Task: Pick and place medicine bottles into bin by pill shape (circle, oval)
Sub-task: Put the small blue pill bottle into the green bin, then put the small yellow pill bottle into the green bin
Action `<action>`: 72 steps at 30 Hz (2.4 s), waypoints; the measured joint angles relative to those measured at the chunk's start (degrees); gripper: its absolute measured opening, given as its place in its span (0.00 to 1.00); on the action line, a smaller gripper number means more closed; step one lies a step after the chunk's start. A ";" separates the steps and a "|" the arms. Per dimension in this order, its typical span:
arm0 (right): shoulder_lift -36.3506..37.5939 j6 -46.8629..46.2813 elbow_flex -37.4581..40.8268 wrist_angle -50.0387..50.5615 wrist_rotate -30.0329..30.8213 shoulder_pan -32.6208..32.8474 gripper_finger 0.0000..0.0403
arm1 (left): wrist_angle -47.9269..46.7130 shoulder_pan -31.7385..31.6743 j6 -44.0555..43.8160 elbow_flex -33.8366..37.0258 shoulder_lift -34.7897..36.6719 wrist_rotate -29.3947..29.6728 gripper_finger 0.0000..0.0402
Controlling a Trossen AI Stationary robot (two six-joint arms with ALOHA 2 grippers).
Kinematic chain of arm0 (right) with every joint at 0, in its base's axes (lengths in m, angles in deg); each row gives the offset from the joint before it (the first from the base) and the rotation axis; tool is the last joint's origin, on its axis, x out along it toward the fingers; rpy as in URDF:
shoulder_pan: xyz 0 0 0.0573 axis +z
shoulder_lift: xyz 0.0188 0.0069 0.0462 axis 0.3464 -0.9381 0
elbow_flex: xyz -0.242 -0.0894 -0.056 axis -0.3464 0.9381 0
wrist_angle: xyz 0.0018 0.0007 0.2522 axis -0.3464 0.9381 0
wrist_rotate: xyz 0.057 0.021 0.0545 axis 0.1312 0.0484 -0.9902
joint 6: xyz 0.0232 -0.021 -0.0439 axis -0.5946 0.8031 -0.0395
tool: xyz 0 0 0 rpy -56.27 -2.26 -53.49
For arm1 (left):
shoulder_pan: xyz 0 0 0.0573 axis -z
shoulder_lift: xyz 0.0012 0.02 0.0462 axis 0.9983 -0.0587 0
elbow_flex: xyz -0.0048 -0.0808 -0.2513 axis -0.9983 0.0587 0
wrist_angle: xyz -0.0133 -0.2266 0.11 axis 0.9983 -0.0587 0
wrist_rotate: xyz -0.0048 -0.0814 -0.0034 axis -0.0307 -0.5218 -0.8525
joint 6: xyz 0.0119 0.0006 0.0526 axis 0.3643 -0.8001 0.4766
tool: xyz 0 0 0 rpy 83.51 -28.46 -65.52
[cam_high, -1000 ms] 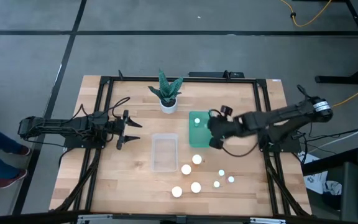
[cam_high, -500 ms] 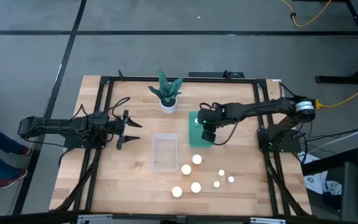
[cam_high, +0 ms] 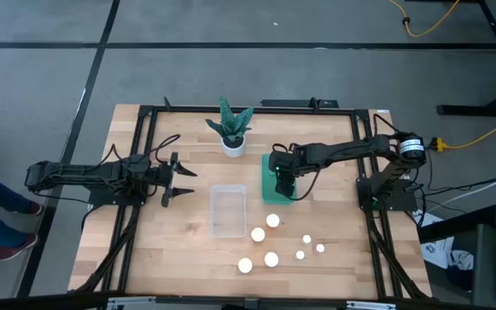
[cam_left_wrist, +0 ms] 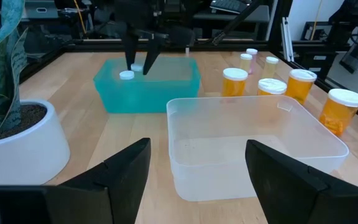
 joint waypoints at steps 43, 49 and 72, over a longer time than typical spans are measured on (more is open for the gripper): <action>6.07 -43.91 -22.48 42.86 0.12 50.81 0.44 | 0.00 -0.01 -1.44 0.00 -0.01 0.01 0.63; 6.04 -41.52 -11.76 29.37 1.66 50.14 0.42 | 0.07 0.01 -1.44 0.00 -0.01 0.01 0.63; 6.07 -34.06 0.98 9.62 -6.83 42.42 0.40 | 0.15 -0.05 3.53 0.00 0.00 3.50 0.63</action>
